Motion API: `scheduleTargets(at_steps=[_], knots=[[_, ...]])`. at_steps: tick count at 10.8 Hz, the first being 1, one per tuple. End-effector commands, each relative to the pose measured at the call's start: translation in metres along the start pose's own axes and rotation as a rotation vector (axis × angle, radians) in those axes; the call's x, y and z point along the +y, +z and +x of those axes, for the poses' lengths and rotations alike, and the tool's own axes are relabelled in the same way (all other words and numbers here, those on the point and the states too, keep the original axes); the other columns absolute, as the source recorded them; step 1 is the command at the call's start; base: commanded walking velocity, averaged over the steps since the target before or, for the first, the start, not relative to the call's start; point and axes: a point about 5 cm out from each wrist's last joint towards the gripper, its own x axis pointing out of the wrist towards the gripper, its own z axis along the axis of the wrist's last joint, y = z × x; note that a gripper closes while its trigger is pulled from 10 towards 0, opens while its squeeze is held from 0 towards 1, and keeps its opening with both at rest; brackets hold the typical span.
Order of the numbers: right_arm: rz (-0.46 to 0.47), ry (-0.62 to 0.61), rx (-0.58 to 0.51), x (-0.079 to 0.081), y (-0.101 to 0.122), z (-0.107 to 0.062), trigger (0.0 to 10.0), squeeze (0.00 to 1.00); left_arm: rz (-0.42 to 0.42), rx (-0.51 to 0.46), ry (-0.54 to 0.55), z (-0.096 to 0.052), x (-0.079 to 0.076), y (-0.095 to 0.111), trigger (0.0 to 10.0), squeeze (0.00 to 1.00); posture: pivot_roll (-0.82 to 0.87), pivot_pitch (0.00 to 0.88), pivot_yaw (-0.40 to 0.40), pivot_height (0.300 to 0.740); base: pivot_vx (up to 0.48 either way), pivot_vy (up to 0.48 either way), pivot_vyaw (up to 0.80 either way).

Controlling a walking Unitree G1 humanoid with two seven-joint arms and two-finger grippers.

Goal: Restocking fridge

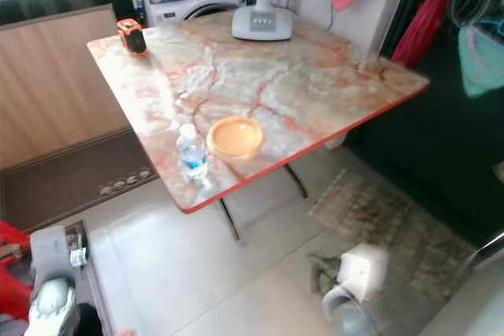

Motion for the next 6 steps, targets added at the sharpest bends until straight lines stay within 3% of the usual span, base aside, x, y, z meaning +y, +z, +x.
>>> scheduleTargets(at_steps=[1,6], knots=[[0.004,0.014,-0.124,-0.004,0.035,0.008,10.0,0.0,0.026,-0.026,-0.01,-0.002,-0.001,0.001,10.0,0.0,-0.01,0.0,-0.026,0.74,0.0,0.0,0.0],[-0.058,0.126,-0.321,-0.005,0.073,0.008,10.0,0.0,0.008,-0.303,0.05,-0.002,0.014,0.04,10.0,0.0,-0.01,0.0,-0.032,0.74,0.0,0.0,0.0]])
